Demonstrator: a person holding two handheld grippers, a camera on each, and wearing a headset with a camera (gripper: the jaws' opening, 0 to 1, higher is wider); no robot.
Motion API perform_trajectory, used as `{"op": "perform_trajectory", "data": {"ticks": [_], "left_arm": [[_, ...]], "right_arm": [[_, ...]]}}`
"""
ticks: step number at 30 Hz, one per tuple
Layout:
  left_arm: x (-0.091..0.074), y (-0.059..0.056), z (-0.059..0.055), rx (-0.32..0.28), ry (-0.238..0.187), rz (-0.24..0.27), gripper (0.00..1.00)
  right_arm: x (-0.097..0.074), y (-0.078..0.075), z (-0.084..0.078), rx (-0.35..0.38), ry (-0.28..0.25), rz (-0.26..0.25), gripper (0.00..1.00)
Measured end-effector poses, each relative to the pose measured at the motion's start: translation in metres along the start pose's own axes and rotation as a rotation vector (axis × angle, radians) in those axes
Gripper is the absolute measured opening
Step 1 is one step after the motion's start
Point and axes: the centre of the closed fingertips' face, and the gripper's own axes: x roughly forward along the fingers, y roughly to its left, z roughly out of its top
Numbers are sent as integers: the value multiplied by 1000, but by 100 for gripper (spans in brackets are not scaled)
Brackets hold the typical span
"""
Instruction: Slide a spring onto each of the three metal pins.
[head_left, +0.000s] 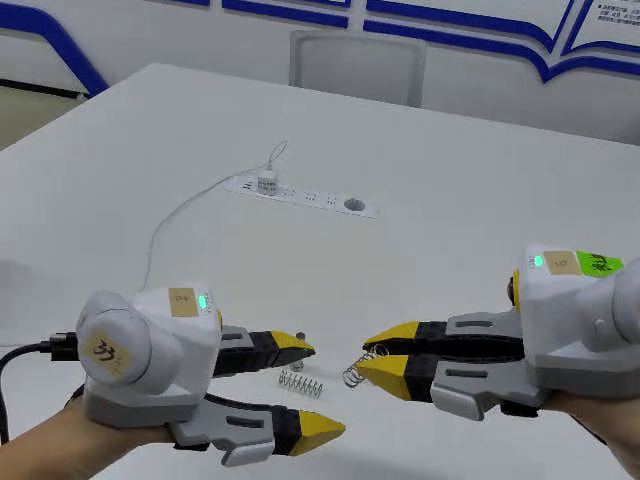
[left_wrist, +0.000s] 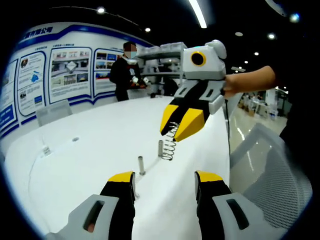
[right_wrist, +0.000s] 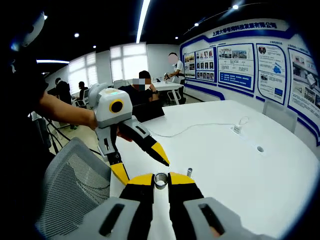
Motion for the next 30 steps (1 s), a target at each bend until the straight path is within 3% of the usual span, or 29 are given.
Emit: {"op": "perform_trajectory", "data": {"ticks": [7,13,19,27,29,30], "left_arm": [[-13,17,-3,-30,-6,61,56],[-26,36,-9,-64,-9,138,67],[-36,43,-17,-78,8,162,70],[-47,56,-26,-105,20,215,77],[-49,56,-31,-101,42,220,81],[-50,56,-32,-106,39,218,82]], "right_arm": [[2,-5,-9,7,30,-9,11],[3,-19,-17,25,54,-45,11],[-2,-31,-24,28,81,-75,11],[-8,-54,-30,51,97,-151,11],[-10,-61,-29,72,89,-189,11],[-13,-71,-29,74,84,-234,11]]}}
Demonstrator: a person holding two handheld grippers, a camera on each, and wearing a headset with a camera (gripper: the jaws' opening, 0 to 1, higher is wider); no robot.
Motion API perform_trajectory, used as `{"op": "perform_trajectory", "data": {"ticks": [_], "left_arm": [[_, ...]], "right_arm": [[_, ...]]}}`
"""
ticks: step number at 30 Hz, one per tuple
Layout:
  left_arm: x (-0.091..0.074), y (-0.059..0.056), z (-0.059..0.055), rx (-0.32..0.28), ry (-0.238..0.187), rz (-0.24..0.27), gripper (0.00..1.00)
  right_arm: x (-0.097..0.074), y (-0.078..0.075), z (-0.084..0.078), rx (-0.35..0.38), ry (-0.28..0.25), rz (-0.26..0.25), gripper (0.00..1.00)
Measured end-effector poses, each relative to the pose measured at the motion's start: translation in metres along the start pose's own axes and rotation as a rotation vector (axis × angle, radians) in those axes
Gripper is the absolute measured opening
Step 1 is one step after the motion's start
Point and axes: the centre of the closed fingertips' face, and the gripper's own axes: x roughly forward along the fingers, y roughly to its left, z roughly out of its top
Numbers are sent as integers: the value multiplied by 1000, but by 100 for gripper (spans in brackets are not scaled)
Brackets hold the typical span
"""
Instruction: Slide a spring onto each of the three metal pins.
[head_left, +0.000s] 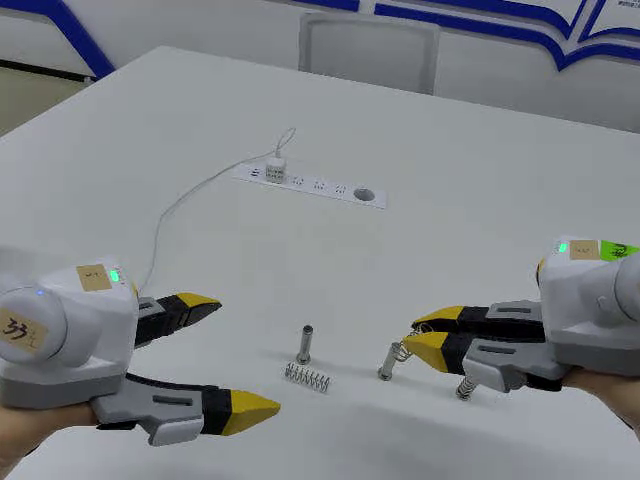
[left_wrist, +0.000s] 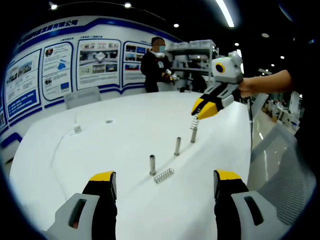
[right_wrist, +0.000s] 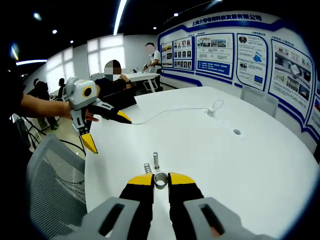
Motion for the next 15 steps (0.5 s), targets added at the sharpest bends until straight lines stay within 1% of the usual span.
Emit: {"op": "perform_trajectory", "data": {"ticks": [3,11,15], "left_arm": [[-2,0,0,-25,-12,2,83],[-7,4,-3,-45,-9,15,89],[-9,8,-5,-65,-6,19,92]], "right_arm": [[1,-9,-1,45,1,-23,11],[9,-23,-10,52,41,-62,11],[14,-22,-13,60,52,-56,11]]}}
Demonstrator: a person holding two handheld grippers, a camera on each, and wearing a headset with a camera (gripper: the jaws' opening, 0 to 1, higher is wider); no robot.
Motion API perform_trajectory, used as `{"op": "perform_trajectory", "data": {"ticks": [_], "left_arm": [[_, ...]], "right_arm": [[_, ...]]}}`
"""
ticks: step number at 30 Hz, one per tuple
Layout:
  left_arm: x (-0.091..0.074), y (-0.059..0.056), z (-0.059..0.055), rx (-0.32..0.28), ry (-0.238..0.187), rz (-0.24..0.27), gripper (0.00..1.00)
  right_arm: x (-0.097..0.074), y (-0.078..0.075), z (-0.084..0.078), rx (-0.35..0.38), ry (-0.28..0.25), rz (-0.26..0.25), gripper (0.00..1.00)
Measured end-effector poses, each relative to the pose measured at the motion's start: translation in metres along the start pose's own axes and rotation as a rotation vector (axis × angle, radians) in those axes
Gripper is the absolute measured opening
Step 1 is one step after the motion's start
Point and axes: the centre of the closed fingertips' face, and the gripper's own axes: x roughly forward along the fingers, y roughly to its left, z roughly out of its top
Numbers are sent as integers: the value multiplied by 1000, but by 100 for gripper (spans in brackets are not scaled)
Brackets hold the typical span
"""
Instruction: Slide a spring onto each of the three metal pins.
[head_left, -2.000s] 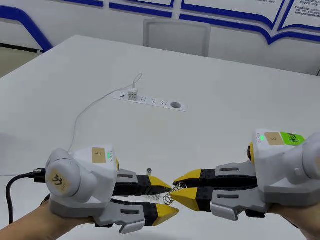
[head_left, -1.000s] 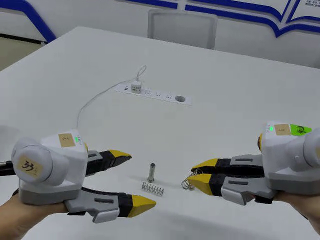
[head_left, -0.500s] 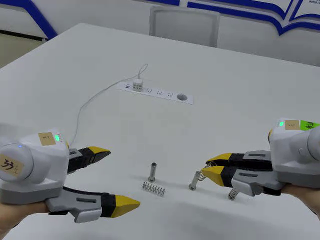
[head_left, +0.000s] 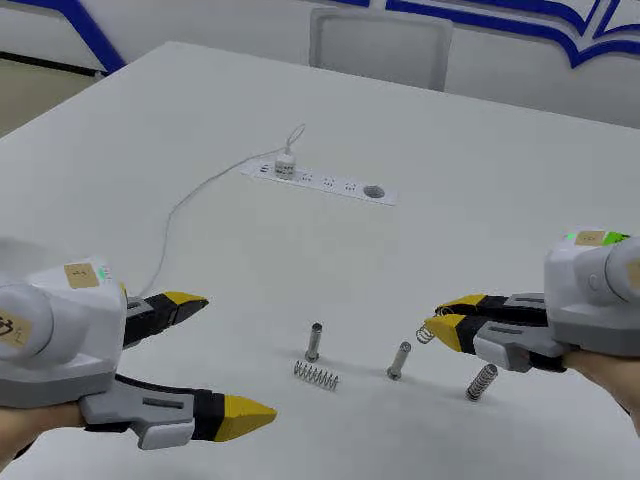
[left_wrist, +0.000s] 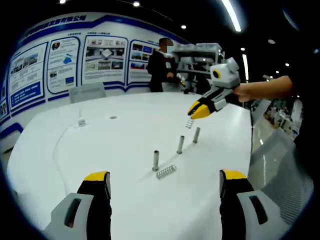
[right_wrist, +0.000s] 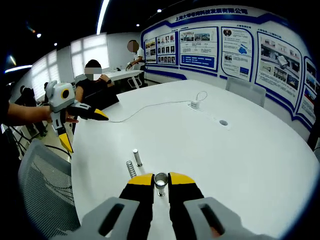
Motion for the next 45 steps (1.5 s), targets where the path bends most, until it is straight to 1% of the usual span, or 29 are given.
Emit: {"op": "perform_trajectory", "data": {"ticks": [2,4,5,7,10,13,15,17,19,22,26,28,31,34,36,40,44,45], "left_arm": [[-1,1,-1,-3,2,1,94],[-2,2,-1,-9,7,4,95],[-2,4,-2,-10,9,9,95],[-2,4,-3,-12,14,12,95],[-4,7,-4,-18,17,17,96],[-7,13,-1,-46,-6,31,97],[-8,12,0,-55,-6,23,99],[-8,11,-1,-53,-5,20,100],[-9,12,-3,-55,0,20,100],[-11,13,-6,-74,1,17,100],[-12,14,-8,-84,1,21,100],[-13,17,-8,-90,1,28,100],[-15,21,-7,-96,-6,37,100],[-16,23,-6,-103,-10,44,100],[-16,25,-4,-106,-16,50,100],[-17,26,-1,-114,-32,56,100],[-17,26,-2,-119,-27,57,100],[-16,26,-1,-127,-30,55,100]], "right_arm": [[2,0,-1,-1,5,-6,11],[5,-4,-4,-7,14,-27,11],[6,-4,-5,11,17,-37,11],[9,-5,-6,31,13,-33,11],[12,-4,-9,11,31,-41,11],[16,-7,-10,18,35,-48,11],[18,-7,-12,47,40,-41,12],[19,-6,-13,44,42,-39,12],[20,-5,-15,34,55,-39,12],[22,-4,-16,46,56,-30,12],[26,-2,-16,38,64,-25,12],[27,-2,-18,30,73,-29,12],[30,-1,-22,15,91,-25,12],[34,1,-28,-17,118,-24,12],[35,3,-28,-20,116,-22,12],[40,4,-34,-33,139,-14,12],[44,4,-38,-66,162,-17,12],[45,4,-41,-67,176,-14,12]]}}
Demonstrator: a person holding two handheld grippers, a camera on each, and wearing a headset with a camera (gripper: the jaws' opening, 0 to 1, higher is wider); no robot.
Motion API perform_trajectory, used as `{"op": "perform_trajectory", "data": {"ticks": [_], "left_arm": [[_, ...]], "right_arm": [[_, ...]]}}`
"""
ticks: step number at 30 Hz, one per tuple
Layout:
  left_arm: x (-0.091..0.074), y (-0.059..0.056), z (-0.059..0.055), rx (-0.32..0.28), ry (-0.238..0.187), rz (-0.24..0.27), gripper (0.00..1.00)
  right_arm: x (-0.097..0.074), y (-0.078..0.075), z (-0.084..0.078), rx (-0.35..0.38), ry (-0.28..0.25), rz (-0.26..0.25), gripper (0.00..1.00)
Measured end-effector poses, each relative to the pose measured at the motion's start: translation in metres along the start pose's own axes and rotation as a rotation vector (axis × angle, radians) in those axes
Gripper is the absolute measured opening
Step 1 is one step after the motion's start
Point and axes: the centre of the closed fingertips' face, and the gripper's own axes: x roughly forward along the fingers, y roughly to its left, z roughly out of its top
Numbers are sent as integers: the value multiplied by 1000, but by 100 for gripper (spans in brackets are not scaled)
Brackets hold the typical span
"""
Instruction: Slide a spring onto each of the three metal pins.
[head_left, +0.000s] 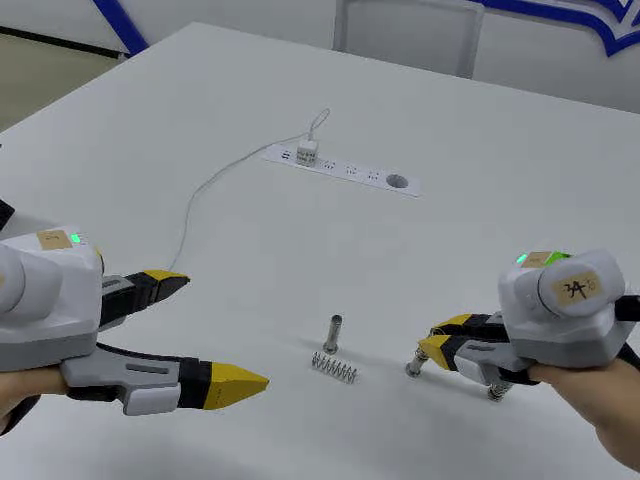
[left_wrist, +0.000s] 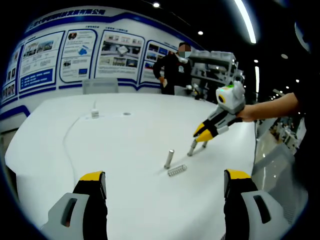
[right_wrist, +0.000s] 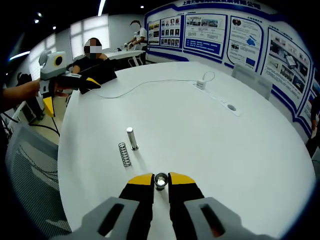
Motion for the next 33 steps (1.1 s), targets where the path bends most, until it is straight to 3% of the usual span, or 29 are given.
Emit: {"op": "perform_trajectory", "data": {"ticks": [7,14,21,28,33], "left_arm": [[2,1,5,-25,-25,-3,100],[3,-1,3,-33,-19,-8,100],[4,-1,1,-36,-13,-9,100],[1,1,6,-54,-39,-4,100],[1,0,5,-51,-31,-5,100]], "right_arm": [[8,0,-8,-34,34,5,12],[12,-1,-11,-27,53,10,12],[19,9,-18,-34,84,38,12],[19,10,-16,-55,84,42,12],[17,9,-16,-64,83,41,14]]}}
